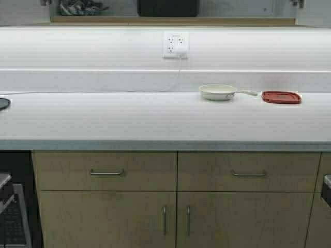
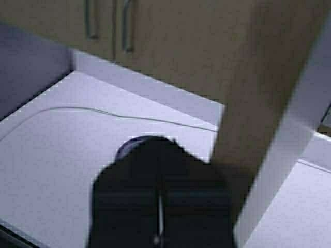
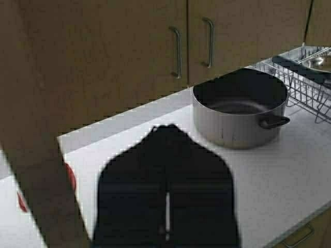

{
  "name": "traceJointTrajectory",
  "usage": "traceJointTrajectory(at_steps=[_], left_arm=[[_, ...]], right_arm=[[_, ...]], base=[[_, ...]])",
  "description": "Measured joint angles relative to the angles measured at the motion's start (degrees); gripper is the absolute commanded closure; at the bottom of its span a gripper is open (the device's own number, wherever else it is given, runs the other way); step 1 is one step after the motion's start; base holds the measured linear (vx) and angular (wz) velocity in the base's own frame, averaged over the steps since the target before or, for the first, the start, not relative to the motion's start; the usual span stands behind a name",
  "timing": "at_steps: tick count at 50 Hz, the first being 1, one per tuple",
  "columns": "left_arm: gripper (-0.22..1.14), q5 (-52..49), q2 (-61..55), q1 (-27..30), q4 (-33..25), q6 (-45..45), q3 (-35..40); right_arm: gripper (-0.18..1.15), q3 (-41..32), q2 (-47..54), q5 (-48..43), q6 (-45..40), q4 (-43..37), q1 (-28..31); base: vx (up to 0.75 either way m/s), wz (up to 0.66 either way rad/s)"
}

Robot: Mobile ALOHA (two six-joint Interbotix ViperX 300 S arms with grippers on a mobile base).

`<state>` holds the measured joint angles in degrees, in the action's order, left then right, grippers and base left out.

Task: Open the cabinet, put the pot inside, then close it

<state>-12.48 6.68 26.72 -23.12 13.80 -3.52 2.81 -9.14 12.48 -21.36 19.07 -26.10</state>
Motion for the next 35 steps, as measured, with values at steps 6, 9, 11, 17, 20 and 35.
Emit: traceJointTrajectory(at_steps=[6,9,11,17,20,35], left_arm=[[0.87,0.88,-1.41,-1.49,0.09,0.26,0.53],[0.87,0.97,-1.85,-2.37,0.09,0.26,0.7],[0.87,1.05,-1.93,-2.9,0.09,0.26,0.7],[0.87,1.05,-1.49,-5.8,0.09,0.35,0.09],[0.88,0.97,-0.7,-7.73,0.09,0.44,-0.88],[0.87,1.32,9.4,-14.41,0.0,0.35,-9.23]], right_arm=[[0.9,-0.62,1.05,-0.09,0.0,0.0,1.14],[0.9,-0.7,1.49,0.0,0.0,0.26,1.85],[0.9,-0.7,1.67,0.0,0.0,0.09,2.11],[0.9,-0.18,1.14,0.18,0.0,0.35,3.87],[0.9,0.53,0.09,0.18,0.09,0.35,5.45],[0.9,9.4,-11.16,0.0,1.76,0.26,19.34]], base=[[0.0,0.0],[-0.01,0.02],[0.0,0.0],[0.0,0.0],[0.0,0.0],[0.0,0.0]])
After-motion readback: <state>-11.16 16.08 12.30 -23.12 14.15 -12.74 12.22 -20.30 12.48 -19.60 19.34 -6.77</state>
